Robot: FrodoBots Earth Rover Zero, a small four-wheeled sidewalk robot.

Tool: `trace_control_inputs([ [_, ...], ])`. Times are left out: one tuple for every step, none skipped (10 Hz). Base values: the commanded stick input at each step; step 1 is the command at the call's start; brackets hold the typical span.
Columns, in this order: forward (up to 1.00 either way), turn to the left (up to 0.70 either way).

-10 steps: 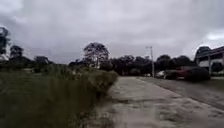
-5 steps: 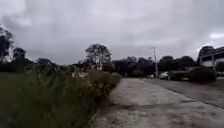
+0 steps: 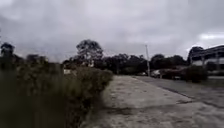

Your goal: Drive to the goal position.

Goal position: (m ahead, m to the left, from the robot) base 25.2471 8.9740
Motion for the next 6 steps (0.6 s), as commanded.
trace_control_inputs([
  [0.5, -0.46],
  [0.5, -0.08],
  [0.5, 0.0],
  [0.5, 0.0],
  [0.5, 0.0],
  [0.5, 0.0],
])
